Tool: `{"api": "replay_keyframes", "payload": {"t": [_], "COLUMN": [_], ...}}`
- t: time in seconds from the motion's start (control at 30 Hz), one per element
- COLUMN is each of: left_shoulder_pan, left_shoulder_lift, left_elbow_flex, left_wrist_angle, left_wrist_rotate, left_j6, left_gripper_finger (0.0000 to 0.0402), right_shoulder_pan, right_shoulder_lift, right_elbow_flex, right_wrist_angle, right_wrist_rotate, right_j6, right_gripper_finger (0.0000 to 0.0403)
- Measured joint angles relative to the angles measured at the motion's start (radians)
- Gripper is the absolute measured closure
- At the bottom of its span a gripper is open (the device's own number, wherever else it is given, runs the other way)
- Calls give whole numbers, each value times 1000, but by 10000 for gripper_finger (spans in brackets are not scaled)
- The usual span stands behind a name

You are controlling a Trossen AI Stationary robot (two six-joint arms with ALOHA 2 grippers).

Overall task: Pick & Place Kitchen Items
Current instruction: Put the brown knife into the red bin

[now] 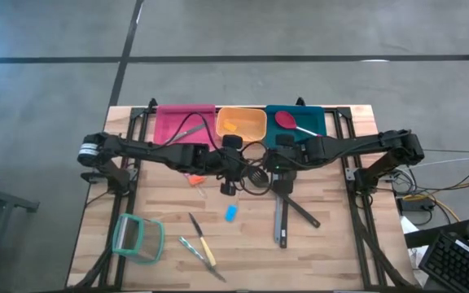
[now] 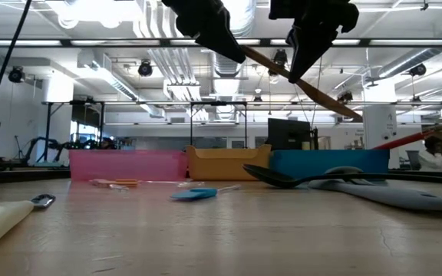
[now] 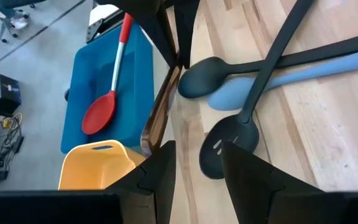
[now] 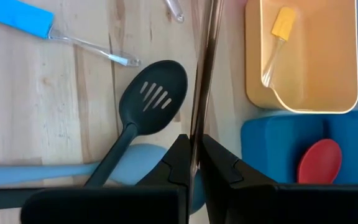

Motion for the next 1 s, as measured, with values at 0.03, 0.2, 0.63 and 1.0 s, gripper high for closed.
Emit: {"api": "replay_keyframes", "payload": {"t": [0.03, 0.2, 0.63, 1.0], "left_shoulder_pan": [0, 0, 7, 5], "left_shoulder_lift": [0, -1, -3, -3], "left_elbow_flex": [0, 0, 0, 8], "left_wrist_angle": [-3, -20, -30, -8], "left_wrist_rotate": [-3, -10, -47, 4], "left_j6": [-1, -6, -37, -39], "left_gripper_finger": [268, 268, 268, 268], "right_shoulder_pan": [0, 0, 9, 2], "right_shoulder_lift": [-1, -7, -9, -9], "right_elbow_flex": [0, 0, -1, -1], "right_wrist_angle": [0, -3, 1, 52], "right_wrist_rotate": [0, -7, -31, -29], "right_j6": [0, 11, 11, -17], "right_gripper_finger": [392, 392, 392, 392]}}
